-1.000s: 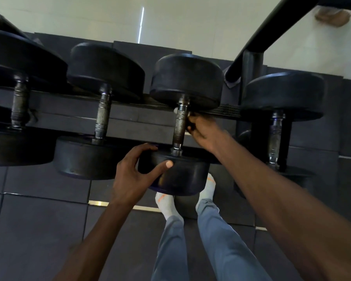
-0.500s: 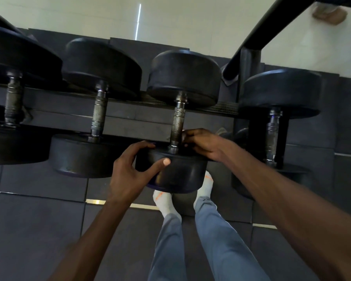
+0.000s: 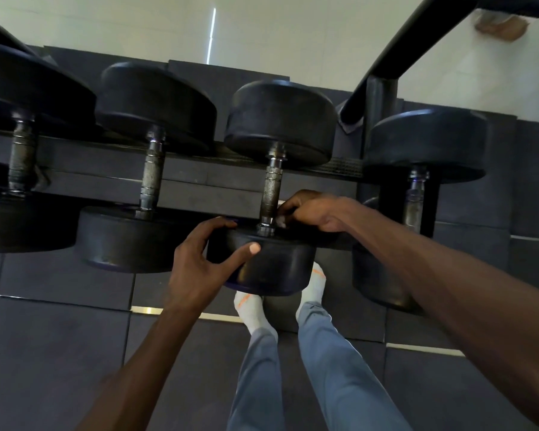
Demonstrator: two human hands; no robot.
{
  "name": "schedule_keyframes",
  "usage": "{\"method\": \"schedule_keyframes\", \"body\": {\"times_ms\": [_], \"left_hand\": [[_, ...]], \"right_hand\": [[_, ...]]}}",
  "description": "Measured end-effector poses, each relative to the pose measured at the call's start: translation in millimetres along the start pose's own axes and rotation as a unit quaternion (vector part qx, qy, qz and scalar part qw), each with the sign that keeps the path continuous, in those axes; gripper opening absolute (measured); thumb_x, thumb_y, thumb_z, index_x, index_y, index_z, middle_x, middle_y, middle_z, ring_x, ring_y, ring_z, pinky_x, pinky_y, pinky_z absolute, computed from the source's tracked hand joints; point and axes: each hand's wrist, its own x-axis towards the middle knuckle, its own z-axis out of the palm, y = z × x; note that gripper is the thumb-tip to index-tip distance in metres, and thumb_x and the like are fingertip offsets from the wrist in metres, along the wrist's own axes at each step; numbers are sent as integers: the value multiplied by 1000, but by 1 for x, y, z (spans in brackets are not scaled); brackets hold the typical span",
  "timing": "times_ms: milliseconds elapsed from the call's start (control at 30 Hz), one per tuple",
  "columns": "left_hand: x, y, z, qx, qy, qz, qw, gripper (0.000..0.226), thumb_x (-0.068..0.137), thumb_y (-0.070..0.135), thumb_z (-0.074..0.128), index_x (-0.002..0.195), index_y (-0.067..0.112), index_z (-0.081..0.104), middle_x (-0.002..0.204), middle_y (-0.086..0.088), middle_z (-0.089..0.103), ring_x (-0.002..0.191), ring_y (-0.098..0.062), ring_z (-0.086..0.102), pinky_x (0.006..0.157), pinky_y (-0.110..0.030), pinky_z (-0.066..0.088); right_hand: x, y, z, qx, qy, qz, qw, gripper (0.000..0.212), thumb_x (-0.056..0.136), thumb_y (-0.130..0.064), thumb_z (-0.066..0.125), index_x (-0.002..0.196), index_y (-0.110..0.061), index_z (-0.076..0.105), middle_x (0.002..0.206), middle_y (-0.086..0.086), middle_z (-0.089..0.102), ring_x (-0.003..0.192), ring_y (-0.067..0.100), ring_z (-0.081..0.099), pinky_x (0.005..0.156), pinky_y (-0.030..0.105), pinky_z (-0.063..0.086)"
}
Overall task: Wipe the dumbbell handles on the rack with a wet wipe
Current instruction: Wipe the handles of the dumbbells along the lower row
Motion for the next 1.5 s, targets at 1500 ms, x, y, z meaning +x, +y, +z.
{"method": "schedule_keyframes", "body": {"times_ms": [1500], "left_hand": [[-8,56,38,149,9,75,986,44,87,48,76,120,21,65,130,4,61,137,-10,47,105,-23,42]], "right_hand": [[-91,19,-20,-51,194,-236,951,26,92,-3,70,118,-8,71,104,5,75,88,4,69,81,15,51]]}}
